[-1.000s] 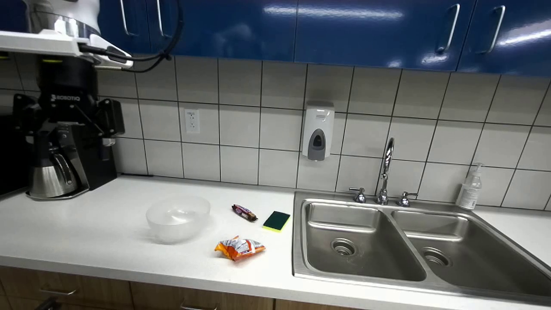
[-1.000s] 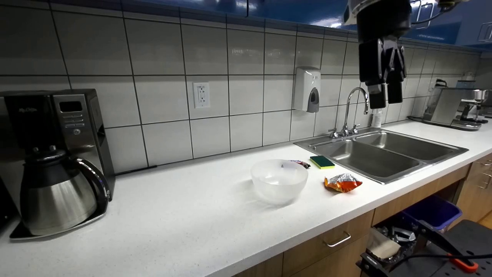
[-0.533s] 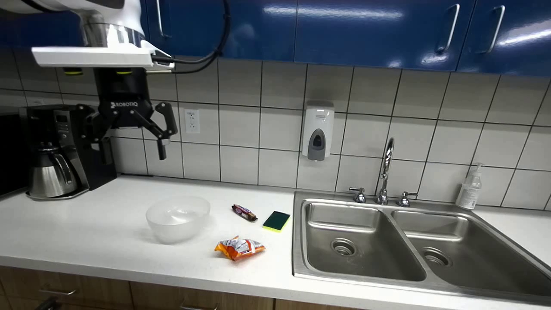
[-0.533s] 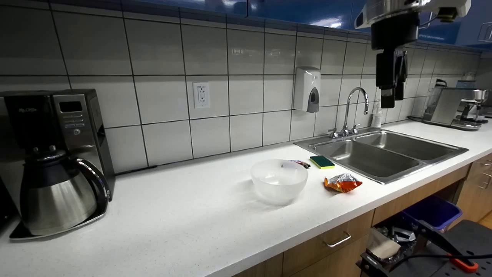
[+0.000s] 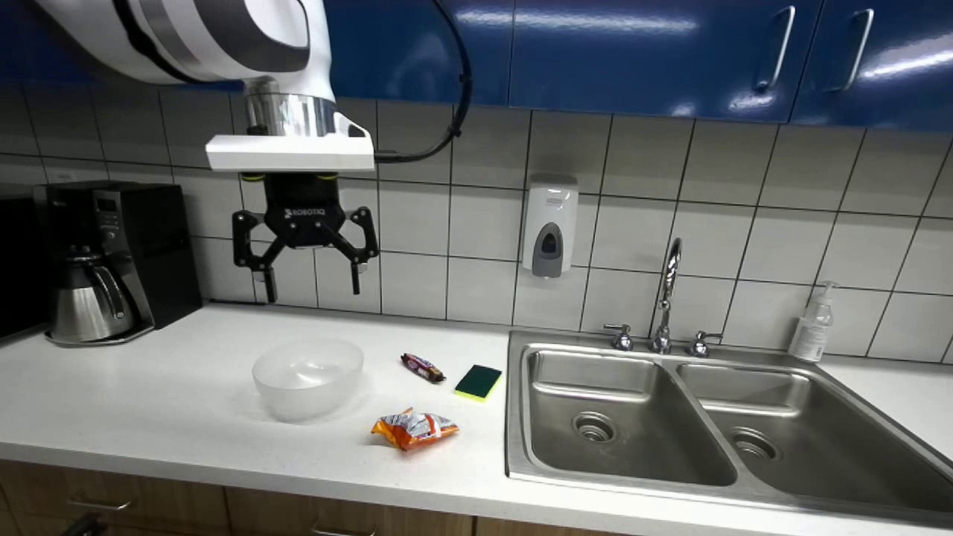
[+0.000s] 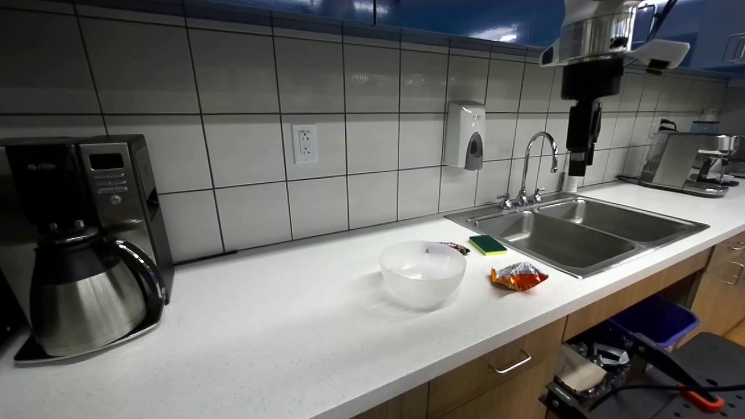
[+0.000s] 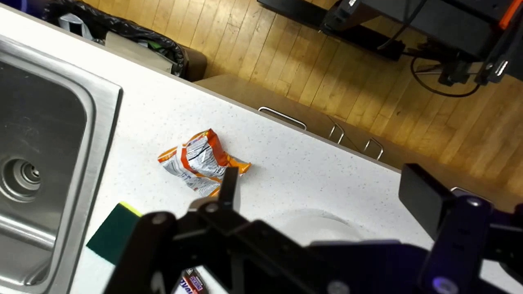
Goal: Put the black packet in the bowl
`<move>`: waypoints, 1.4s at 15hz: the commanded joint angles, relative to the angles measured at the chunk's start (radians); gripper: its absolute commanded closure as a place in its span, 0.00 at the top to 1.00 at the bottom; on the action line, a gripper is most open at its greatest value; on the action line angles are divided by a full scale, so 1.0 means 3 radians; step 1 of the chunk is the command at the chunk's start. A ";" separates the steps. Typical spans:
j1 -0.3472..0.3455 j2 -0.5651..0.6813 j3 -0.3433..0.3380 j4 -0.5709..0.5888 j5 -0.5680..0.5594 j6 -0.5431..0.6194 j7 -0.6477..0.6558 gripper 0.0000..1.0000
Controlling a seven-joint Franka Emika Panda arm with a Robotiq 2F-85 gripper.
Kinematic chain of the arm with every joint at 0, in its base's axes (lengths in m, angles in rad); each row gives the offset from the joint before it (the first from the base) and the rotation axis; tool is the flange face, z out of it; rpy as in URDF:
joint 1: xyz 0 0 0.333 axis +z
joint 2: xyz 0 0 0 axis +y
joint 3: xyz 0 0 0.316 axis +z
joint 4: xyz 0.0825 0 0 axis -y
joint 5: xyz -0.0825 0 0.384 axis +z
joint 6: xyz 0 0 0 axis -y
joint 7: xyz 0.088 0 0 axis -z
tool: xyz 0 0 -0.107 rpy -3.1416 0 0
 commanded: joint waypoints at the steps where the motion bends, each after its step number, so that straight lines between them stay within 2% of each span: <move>1: -0.0063 0.0510 -0.0037 0.0374 0.0064 0.0129 -0.0384 1.00; 9: -0.0175 0.1462 0.0070 0.1325 0.0264 -0.0035 -0.0622 1.00; 10: -0.0213 0.1186 0.0122 0.0990 0.0186 0.0125 -0.0506 1.00; 12: -0.0249 0.1296 0.0163 0.1061 0.0192 0.0127 -0.0502 1.00; 21: -0.0266 0.1272 0.0183 0.1035 0.0192 0.0126 -0.0501 1.00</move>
